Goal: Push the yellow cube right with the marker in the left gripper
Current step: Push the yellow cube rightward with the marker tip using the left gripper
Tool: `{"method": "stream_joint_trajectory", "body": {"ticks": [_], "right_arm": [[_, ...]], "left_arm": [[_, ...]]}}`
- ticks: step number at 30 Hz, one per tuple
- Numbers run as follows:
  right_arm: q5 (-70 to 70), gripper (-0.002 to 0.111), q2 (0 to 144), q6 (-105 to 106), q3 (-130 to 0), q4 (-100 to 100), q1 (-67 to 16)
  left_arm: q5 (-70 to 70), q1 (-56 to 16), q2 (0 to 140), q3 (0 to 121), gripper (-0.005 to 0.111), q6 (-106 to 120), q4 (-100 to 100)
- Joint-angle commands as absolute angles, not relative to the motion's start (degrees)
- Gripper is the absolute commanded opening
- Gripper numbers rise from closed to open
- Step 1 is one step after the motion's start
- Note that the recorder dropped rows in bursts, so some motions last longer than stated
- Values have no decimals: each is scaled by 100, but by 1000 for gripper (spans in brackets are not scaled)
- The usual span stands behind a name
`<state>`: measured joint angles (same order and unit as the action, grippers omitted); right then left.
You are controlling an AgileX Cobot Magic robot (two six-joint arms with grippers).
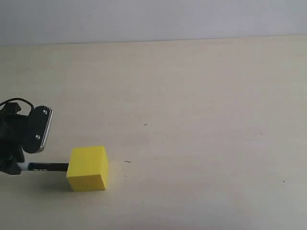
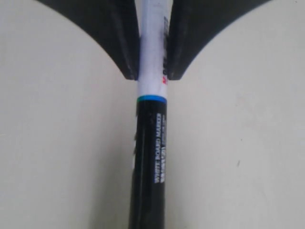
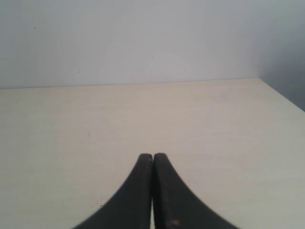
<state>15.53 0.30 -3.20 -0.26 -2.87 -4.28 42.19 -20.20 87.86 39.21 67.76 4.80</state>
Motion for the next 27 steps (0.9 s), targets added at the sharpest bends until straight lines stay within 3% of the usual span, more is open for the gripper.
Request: {"method": "stream_joint_trajectory", "body": {"ticks": [1, 7, 15, 27], "right_arm": [[1528, 0, 0, -311, 0, -290, -400], [1528, 0, 0, -311, 0, -290, -400], [1528, 0, 0, -311, 0, -290, -400], [1528, 0, 0, -311, 0, -290, -400]], "left_arm": [[4659, -1911, 8801, 3960, 0, 6376, 836], [4684, -1733, 8851, 3948, 0, 6376, 771], [3965, -2689, 9120, 3948, 0, 6420, 450], [4052, -2410, 9126, 3948, 0, 5496, 1165]]}}
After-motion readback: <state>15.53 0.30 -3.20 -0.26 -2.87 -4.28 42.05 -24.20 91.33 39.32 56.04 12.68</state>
